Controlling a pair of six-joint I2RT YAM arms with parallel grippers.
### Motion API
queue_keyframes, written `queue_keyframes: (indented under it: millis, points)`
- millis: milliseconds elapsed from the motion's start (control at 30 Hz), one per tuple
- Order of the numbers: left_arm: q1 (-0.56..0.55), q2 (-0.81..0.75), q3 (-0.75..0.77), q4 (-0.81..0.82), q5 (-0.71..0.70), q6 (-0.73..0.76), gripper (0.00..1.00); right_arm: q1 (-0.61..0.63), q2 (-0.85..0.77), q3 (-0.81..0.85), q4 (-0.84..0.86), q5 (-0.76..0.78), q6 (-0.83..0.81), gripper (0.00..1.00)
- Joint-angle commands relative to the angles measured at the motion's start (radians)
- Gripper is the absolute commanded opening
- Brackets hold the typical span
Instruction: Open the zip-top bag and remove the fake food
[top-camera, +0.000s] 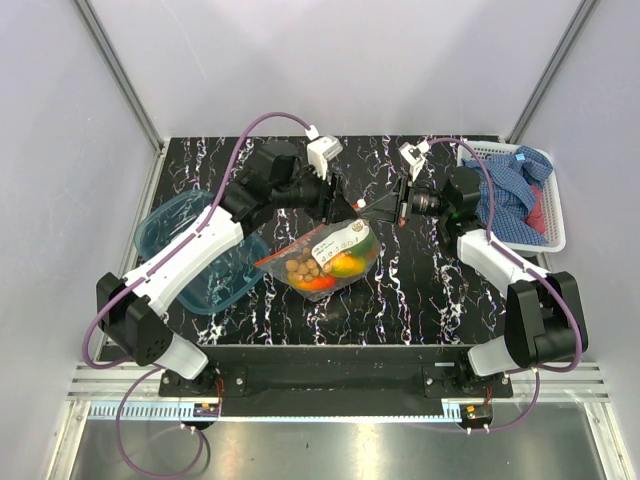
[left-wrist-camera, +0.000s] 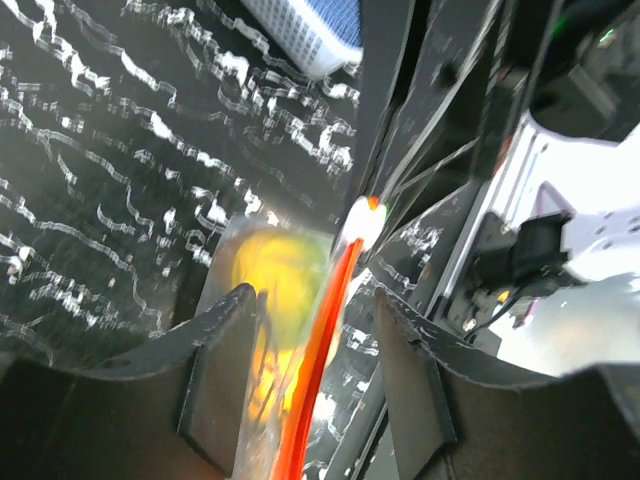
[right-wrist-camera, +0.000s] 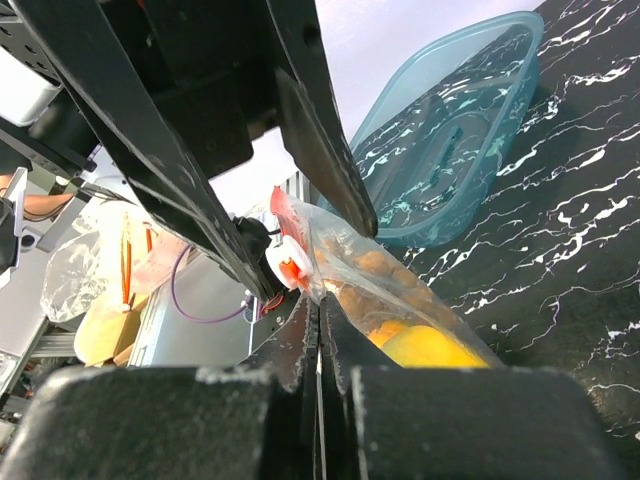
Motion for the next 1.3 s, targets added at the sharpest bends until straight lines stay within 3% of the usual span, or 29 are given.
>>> queue_keyframes:
  millis: [0, 167, 433, 733, 833, 867, 1000, 1267]
  points:
    - [0.002, -0.027, 0.029, 0.14, 0.047, -0.068, 0.52, 0.011, -0.038, 0.025, 0.009, -0.017, 0.007, 0.0]
    - [0.002, -0.019, 0.018, 0.185, 0.075, -0.094, 0.52, 0.011, -0.043, 0.019, 0.007, -0.025, -0.001, 0.0]
    - [0.0, 0.004, 0.021, 0.191, 0.086, -0.1, 0.38, 0.011, -0.054, 0.019, 0.012, -0.022, -0.005, 0.0]
    - [-0.009, 0.027, 0.033, 0.188, 0.095, -0.108, 0.36, 0.011, -0.052, 0.019, 0.035, -0.024, 0.016, 0.0]
    - [-0.009, 0.032, 0.039, 0.192, 0.098, -0.108, 0.23, 0.013, -0.055, 0.019, 0.047, -0.017, 0.028, 0.0]
    - [-0.009, 0.032, 0.041, 0.192, 0.101, -0.103, 0.11, 0.013, -0.057, 0.022, 0.049, -0.019, 0.031, 0.0]
    - [-0.007, 0.019, 0.033, 0.186, 0.095, -0.074, 0.0, 0.013, -0.06, 0.024, 0.067, -0.007, 0.041, 0.0]
    - [0.003, -0.031, -0.033, 0.174, 0.092, -0.045, 0.0, 0.013, -0.075, -0.018, 0.111, 0.064, 0.058, 0.0]
